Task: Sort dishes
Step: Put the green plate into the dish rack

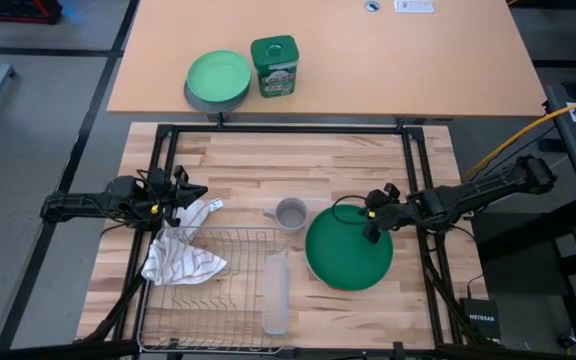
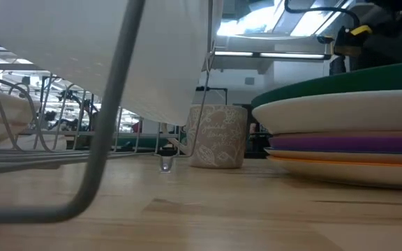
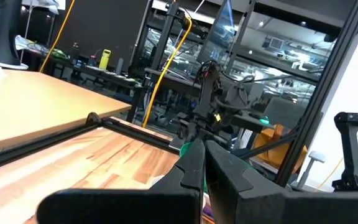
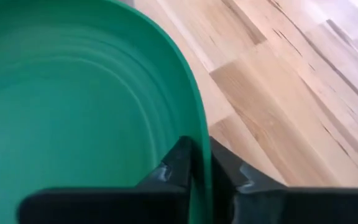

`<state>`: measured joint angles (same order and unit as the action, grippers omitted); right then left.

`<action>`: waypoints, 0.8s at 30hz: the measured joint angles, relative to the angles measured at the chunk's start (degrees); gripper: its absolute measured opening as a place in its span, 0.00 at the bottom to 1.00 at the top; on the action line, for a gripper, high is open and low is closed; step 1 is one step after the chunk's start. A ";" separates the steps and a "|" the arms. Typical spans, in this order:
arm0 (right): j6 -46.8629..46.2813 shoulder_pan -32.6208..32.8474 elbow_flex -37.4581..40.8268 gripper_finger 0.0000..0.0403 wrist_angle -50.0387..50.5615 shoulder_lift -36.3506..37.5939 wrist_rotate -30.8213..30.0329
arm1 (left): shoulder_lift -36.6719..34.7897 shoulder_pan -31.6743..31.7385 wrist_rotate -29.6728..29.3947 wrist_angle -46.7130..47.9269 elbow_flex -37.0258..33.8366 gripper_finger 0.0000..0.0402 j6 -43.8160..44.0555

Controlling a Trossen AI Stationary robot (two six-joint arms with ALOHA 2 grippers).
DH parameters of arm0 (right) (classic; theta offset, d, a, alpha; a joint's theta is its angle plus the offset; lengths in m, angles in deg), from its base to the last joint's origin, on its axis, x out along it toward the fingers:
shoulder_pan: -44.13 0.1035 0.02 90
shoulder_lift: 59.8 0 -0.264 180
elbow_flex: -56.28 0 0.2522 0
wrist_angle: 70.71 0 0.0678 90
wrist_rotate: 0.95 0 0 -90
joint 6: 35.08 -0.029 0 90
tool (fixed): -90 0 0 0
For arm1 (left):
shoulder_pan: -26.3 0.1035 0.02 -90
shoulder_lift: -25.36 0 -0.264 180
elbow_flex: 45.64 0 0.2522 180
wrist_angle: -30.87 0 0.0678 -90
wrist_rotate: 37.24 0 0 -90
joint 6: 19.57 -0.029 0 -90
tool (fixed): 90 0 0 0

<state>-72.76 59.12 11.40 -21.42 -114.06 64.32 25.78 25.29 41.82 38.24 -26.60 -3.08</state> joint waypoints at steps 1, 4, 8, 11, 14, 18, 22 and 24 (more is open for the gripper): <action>0.08 0.01 0.00 0.04 -0.65 -0.03 -0.02 | 0.00 -0.01 0.00 0.00 0.00 0.01 0.00; 1.10 -0.01 0.07 0.04 -2.58 -0.09 -0.22 | 0.00 -0.01 0.00 -0.13 0.00 0.01 0.01; 1.99 -0.01 0.13 0.06 -4.80 -0.21 -1.21 | 0.00 -0.02 0.00 -0.73 0.00 0.01 0.02; 2.57 -0.01 -0.68 0.05 -4.63 -0.24 -1.67 | 0.00 -0.09 0.46 -3.95 0.00 0.01 0.22; 4.54 -0.01 -2.51 0.03 -3.94 -0.24 -2.21 | -0.02 -0.11 4.54 -7.79 0.02 0.01 -0.01; 5.47 -0.01 -4.75 0.03 -3.41 -0.28 -3.58 | -0.02 -0.11 12.35 -9.53 0.07 0.01 1.05; 7.90 -0.01 -6.96 0.04 -3.26 -0.28 -4.32 | 0.84 -0.13 15.16 -8.68 1.21 0.01 1.89; 8.57 -0.01 -7.80 0.03 -3.28 -0.31 -4.56 | 2.12 -0.12 16.90 -8.07 2.73 0.01 1.24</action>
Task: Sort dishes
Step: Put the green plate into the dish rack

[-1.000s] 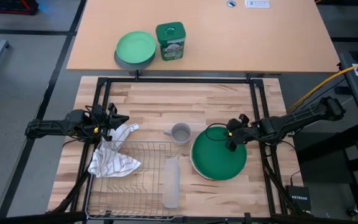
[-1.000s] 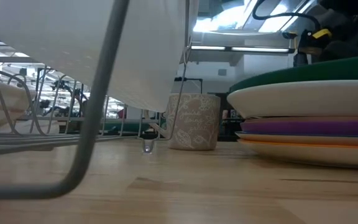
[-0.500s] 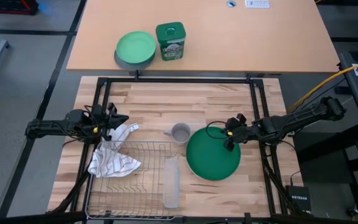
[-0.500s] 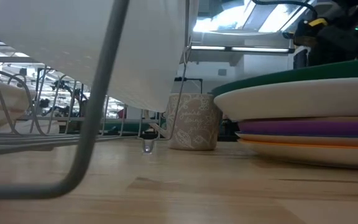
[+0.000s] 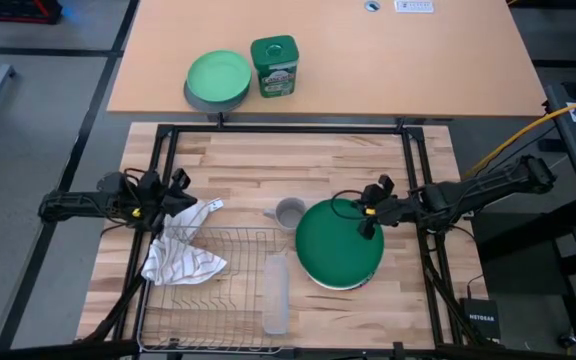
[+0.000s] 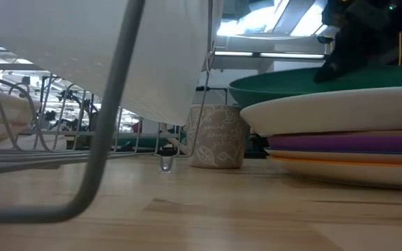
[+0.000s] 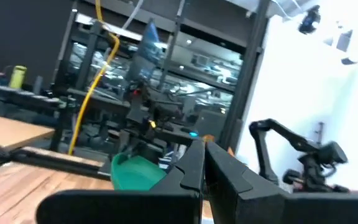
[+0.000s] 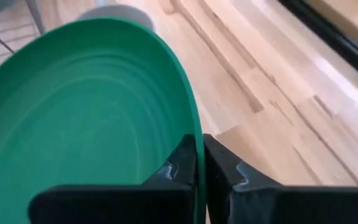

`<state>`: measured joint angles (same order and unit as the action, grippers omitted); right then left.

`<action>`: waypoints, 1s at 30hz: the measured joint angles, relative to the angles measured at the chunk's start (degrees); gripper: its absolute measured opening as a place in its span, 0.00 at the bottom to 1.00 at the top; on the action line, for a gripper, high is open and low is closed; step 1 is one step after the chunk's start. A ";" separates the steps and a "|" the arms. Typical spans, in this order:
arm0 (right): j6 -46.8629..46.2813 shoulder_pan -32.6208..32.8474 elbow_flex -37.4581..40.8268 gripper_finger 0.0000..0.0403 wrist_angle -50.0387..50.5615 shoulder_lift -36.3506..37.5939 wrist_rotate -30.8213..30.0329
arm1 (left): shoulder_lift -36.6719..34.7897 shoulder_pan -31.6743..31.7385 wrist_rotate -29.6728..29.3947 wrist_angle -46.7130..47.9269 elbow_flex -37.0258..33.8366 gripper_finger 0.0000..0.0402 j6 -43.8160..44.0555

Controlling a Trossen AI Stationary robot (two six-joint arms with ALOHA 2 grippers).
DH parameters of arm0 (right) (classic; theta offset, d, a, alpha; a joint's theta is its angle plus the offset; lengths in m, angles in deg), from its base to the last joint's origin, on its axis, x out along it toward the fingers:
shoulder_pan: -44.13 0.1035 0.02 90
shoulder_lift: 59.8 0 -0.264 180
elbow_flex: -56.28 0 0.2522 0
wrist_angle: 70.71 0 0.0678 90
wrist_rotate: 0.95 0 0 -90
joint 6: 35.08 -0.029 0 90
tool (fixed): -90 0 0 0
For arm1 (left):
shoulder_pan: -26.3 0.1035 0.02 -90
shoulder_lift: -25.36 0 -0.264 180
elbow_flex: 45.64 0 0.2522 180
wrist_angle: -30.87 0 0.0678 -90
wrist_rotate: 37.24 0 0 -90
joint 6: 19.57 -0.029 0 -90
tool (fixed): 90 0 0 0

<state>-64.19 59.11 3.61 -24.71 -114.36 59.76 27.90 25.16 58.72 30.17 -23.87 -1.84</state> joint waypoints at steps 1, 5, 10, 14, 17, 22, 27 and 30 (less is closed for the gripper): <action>0.30 0.00 -0.34 0.03 -0.02 0.00 -0.36 | 0.82 -0.01 0.83 1.39 1.23 0.01 -0.21; 1.12 0.00 -0.73 0.03 -0.22 0.01 -1.21 | 5.89 -0.01 1.90 13.17 8.02 0.01 -0.44; 1.10 0.00 -0.75 0.03 -0.26 0.02 -1.23 | 14.79 -0.01 3.12 29.33 18.39 0.01 -3.04; 1.08 0.00 -0.75 0.03 -0.28 0.02 -1.22 | 23.25 -1.22 6.44 40.20 26.38 0.01 -3.41; 1.06 0.00 -0.75 0.03 -0.30 0.04 -1.21 | 29.96 -4.37 7.41 46.83 30.74 0.01 -4.45; 0.99 0.00 -0.79 0.03 -0.38 0.04 -1.20 | 41.18 -12.21 7.43 52.84 34.26 0.01 -3.22; 0.97 0.00 -0.84 0.03 -0.41 0.04 -1.19 | 50.17 -19.36 9.98 53.36 34.85 0.01 3.99; 0.97 0.00 -0.84 0.03 -0.44 0.04 -1.19 | 54.10 -22.04 10.83 53.37 34.85 0.01 12.01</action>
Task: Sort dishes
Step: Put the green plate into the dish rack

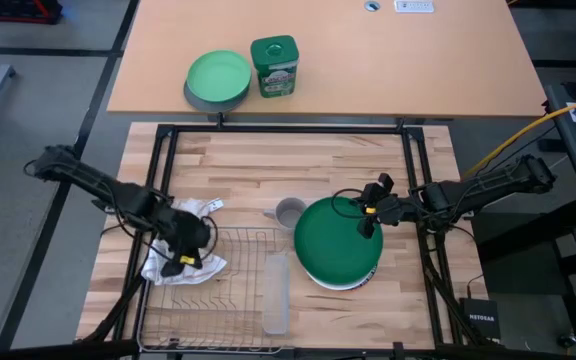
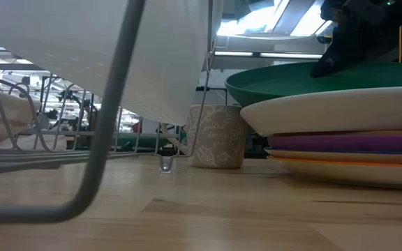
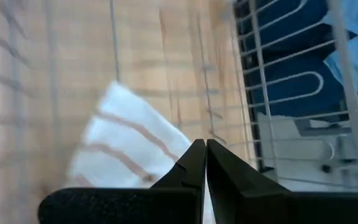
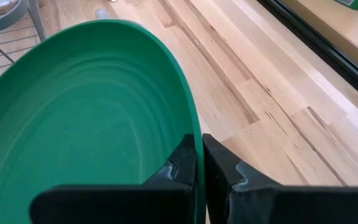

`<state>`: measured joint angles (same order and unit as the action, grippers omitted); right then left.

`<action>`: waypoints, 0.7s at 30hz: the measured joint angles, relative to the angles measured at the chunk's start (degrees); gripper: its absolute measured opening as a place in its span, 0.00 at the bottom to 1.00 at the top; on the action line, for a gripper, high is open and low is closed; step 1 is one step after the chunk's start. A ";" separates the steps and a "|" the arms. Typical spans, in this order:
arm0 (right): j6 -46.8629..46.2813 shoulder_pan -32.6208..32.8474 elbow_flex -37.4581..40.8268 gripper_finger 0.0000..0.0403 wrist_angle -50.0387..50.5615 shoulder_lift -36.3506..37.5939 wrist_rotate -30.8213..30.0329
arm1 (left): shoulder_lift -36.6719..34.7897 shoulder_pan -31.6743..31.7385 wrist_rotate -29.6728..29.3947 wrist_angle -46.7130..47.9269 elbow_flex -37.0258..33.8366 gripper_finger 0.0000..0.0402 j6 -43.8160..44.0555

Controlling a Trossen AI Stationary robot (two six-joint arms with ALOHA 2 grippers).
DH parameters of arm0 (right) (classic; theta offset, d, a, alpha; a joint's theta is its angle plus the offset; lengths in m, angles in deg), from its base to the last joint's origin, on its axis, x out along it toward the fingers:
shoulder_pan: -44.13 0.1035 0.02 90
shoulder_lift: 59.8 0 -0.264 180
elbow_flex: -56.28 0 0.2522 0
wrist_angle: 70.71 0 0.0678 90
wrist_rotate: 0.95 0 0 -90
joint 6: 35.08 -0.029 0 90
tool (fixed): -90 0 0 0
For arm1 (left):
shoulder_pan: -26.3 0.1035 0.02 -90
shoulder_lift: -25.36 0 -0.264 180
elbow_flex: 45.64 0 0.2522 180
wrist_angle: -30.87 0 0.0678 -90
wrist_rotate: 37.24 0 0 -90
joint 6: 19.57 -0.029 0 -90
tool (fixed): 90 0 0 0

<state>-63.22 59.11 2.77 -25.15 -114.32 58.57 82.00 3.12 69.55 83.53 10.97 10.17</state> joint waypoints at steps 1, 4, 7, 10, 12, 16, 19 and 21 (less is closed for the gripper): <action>-0.01 0.00 0.00 0.03 -0.03 0.00 0.00 | 1.14 -0.61 0.01 -0.01 0.00 0.01 2.70; 0.00 0.00 0.00 0.03 -0.03 0.02 0.01 | 3.54 -1.56 -0.01 -0.05 0.00 0.02 8.00; 0.00 0.00 0.00 0.03 -0.06 0.02 0.01 | 4.72 -1.73 0.01 -0.18 0.00 0.07 9.93; 0.00 0.00 0.00 0.03 -0.25 0.02 0.02 | 5.05 -1.73 0.01 -0.64 0.00 0.16 9.26; 0.00 0.00 0.00 0.03 -0.27 0.02 0.02 | 5.05 -1.70 -0.03 -0.88 0.00 0.23 8.74; -0.02 0.00 0.00 0.03 -0.29 0.02 0.02 | 5.05 -2.15 -0.04 -1.12 0.00 0.37 7.78; -0.02 0.00 0.00 0.03 -0.30 0.02 0.04 | 5.05 -3.84 -0.06 -1.23 0.00 0.43 6.70; -0.02 0.00 0.00 0.03 -0.29 0.02 0.02 | 5.05 -5.58 -0.05 -2.11 0.00 0.46 4.99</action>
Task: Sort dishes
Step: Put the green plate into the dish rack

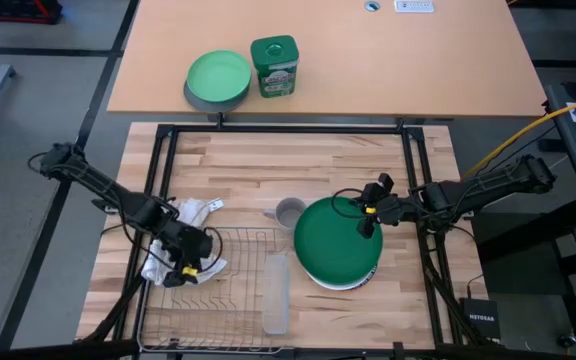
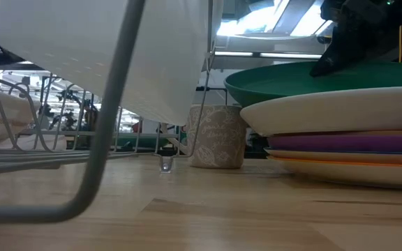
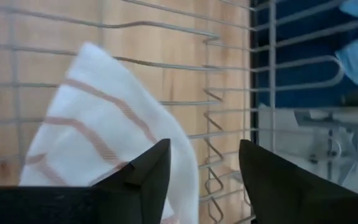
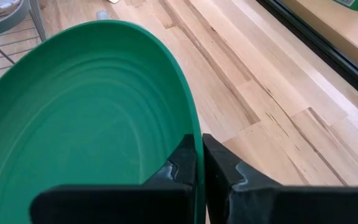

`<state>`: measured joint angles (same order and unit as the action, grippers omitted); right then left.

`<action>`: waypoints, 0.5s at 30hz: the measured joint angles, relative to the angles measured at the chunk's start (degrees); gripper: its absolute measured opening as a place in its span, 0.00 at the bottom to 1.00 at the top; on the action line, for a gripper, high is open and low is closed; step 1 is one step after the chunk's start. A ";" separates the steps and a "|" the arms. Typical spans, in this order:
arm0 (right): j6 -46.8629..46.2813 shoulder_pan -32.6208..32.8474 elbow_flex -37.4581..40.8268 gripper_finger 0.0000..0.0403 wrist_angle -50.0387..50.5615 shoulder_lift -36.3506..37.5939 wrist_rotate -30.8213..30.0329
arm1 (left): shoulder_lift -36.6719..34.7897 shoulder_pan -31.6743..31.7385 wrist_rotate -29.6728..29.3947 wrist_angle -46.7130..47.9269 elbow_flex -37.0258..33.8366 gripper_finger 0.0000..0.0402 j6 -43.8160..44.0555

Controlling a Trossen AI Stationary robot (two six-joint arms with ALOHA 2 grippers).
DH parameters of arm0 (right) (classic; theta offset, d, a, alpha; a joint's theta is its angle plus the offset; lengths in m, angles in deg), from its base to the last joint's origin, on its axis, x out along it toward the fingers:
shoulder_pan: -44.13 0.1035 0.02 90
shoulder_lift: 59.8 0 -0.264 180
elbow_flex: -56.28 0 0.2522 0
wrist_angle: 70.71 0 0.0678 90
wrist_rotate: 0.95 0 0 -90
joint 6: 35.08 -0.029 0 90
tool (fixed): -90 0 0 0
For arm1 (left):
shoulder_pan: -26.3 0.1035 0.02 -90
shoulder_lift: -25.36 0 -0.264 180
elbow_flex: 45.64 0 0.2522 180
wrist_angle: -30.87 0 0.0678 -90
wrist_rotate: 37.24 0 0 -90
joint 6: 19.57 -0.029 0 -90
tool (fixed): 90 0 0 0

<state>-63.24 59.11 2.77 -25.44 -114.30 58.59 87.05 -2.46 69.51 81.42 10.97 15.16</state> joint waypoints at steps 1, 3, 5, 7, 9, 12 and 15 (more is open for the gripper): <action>0.00 0.00 0.00 0.03 0.01 0.00 0.02 | 0.00 -0.92 -0.02 -0.64 0.00 0.47 -0.98; 0.00 0.00 0.00 0.03 0.01 0.00 0.02 | -0.02 -2.69 -0.48 -0.92 0.01 0.47 -1.88; 0.00 0.00 0.00 0.03 0.01 0.00 0.02 | -0.02 -4.31 -1.80 -1.02 0.00 0.47 -0.76; 0.00 0.00 0.00 0.03 0.00 0.00 0.02 | -0.02 -5.75 -3.66 -1.00 0.00 0.47 0.87; 0.00 0.00 0.00 0.03 -0.01 0.00 0.02 | 0.25 -6.95 -5.12 -1.02 0.00 0.47 2.07; 0.00 0.00 0.00 0.03 -0.01 0.00 0.01 | 1.78 -8.36 -6.03 -1.06 0.00 0.47 2.62; 0.00 0.00 0.00 0.03 -0.01 0.00 0.02 | 4.49 -9.08 -6.08 -1.05 0.02 0.47 2.63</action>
<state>-63.24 59.11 2.77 -25.45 -114.30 58.61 91.53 -11.54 63.43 80.38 10.99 17.79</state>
